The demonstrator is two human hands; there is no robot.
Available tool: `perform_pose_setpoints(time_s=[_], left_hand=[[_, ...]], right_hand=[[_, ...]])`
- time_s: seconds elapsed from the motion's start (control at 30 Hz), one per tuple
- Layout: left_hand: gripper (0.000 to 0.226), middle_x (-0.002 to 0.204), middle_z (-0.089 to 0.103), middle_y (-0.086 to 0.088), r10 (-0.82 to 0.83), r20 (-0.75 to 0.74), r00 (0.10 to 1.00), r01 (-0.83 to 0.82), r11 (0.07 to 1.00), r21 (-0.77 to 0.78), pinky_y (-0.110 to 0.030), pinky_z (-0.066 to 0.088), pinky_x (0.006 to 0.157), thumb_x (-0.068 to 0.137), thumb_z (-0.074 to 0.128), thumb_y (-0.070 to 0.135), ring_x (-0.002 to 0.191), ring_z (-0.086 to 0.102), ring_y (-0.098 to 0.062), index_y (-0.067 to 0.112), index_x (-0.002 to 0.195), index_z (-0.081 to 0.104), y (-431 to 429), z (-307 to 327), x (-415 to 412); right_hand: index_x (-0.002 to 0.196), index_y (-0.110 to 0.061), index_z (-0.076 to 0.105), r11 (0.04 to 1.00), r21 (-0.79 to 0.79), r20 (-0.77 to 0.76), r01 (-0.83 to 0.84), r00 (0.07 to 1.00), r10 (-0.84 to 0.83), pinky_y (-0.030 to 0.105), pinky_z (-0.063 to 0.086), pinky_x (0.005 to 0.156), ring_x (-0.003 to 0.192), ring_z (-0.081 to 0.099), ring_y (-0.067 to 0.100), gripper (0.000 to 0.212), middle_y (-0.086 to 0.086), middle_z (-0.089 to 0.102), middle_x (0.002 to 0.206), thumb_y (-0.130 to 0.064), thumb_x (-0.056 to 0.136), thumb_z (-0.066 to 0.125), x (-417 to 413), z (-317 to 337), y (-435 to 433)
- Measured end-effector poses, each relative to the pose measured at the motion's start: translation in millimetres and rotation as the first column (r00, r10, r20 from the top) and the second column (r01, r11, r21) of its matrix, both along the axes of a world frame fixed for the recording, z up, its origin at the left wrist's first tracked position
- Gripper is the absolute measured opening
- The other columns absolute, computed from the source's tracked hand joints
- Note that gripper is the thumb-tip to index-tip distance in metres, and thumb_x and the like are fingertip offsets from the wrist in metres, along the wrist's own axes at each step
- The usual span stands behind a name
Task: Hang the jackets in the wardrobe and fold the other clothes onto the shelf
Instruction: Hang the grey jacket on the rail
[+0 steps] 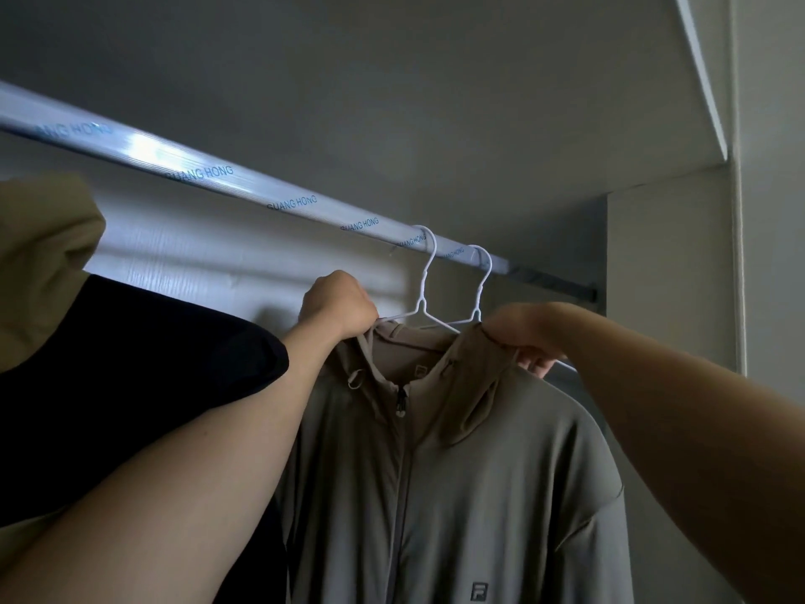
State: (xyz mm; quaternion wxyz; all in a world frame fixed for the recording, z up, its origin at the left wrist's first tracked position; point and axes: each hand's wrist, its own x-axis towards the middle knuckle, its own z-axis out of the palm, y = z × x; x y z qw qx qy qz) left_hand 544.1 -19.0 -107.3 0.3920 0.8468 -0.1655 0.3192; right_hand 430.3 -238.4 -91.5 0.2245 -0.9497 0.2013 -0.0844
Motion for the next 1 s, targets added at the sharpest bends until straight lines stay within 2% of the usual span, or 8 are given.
perform_pose_setpoints(time_s=[0.1,0.23,0.33,0.53,0.6,0.73,0.83,1.0], left_hand=[[0.013,0.089,0.076,-0.002,-0.095,0.002,0.995,0.094,0.981,-0.168,-0.033,0.059,0.088,0.075,0.073,0.012,0.091,0.069,-0.022,0.015,0.083,0.082,-3,2,6],[0.034,0.076,0.07,0.008,-0.087,0.096,0.992,0.115,0.929,-0.35,-0.021,0.052,0.076,0.074,0.06,-0.007,0.077,0.066,-0.012,0.021,0.066,0.076,-10,3,5],[0.04,0.074,0.073,0.001,-0.299,0.069,0.952,0.296,0.835,-0.465,-0.023,0.056,0.063,0.064,0.056,-0.013,0.065,0.071,-0.014,0.021,0.069,0.076,-18,1,3],[0.024,0.075,0.074,-0.002,-0.625,0.163,0.763,0.594,0.581,-0.556,-0.03,0.058,0.081,0.063,0.057,0.015,0.086,0.073,-0.021,0.014,0.08,0.074,-13,-4,4],[0.021,0.08,0.075,-0.003,-0.484,0.176,0.857,0.492,0.67,-0.555,-0.036,0.056,0.082,0.075,0.054,0.021,0.089,0.073,-0.026,0.014,0.076,0.073,-10,-7,9],[0.037,0.107,0.069,-0.019,0.076,0.0,0.997,-0.073,0.954,-0.292,-0.036,0.041,0.076,0.093,0.036,0.027,0.093,0.06,-0.037,0.005,0.087,0.066,-2,-21,24],[0.051,0.109,0.065,-0.023,0.135,-0.141,0.981,-0.154,0.979,-0.135,-0.038,0.04,0.08,0.097,0.03,0.042,0.097,0.058,-0.039,0.005,0.102,0.065,-3,-37,24],[0.052,0.093,0.06,-0.016,-0.051,-0.015,0.999,0.051,0.999,0.004,-0.038,0.042,0.079,0.101,0.028,0.046,0.088,0.052,-0.033,0.011,0.076,0.056,-19,-32,10]], right_hand=[[0.079,-0.005,0.066,0.996,-0.089,0.093,0.005,0.996,0.004,0.033,0.057,0.057,0.053,0.061,0.023,0.02,0.011,0.067,0.07,-0.015,0.093,0.057,8,1,-3],[0.092,-0.009,0.073,0.976,-0.214,0.21,0.046,0.978,0.0,0.024,0.055,0.068,0.081,0.073,0.021,0.009,0.007,0.076,0.097,-0.01,0.093,0.063,5,7,-1],[0.096,-0.006,0.074,0.999,-0.045,0.369,0.01,0.929,0.007,0.029,0.06,0.065,0.065,0.07,0.021,0.015,0.014,0.077,0.094,-0.006,0.092,0.059,8,9,-4],[0.09,-0.008,0.068,0.985,-0.155,0.567,0.077,0.823,0.025,0.044,0.063,0.074,0.077,0.071,0.034,0.027,0.015,0.073,0.09,-0.027,0.093,0.049,-6,-8,5],[0.099,-0.014,0.067,0.96,-0.247,0.593,0.13,0.804,0.044,0.041,0.056,0.08,0.09,0.066,0.035,0.041,0.011,0.069,0.101,-0.047,0.096,0.043,-15,-18,15],[0.107,-0.016,0.063,0.881,-0.421,0.61,0.217,0.786,0.098,0.039,0.042,0.072,0.096,0.064,0.04,0.06,0.013,0.067,0.106,-0.063,0.1,0.026,-29,-43,39],[0.102,-0.018,0.056,0.856,-0.464,0.626,0.228,0.768,0.135,0.039,0.039,0.07,0.093,0.063,0.041,0.045,0.013,0.066,0.107,-0.053,0.102,0.029,-39,-57,44],[0.088,-0.023,0.053,0.886,-0.454,0.539,0.093,0.82,0.19,0.037,0.044,0.069,0.083,0.059,0.04,0.018,0.018,0.066,0.106,-0.02,0.097,0.038,-42,-60,46]])
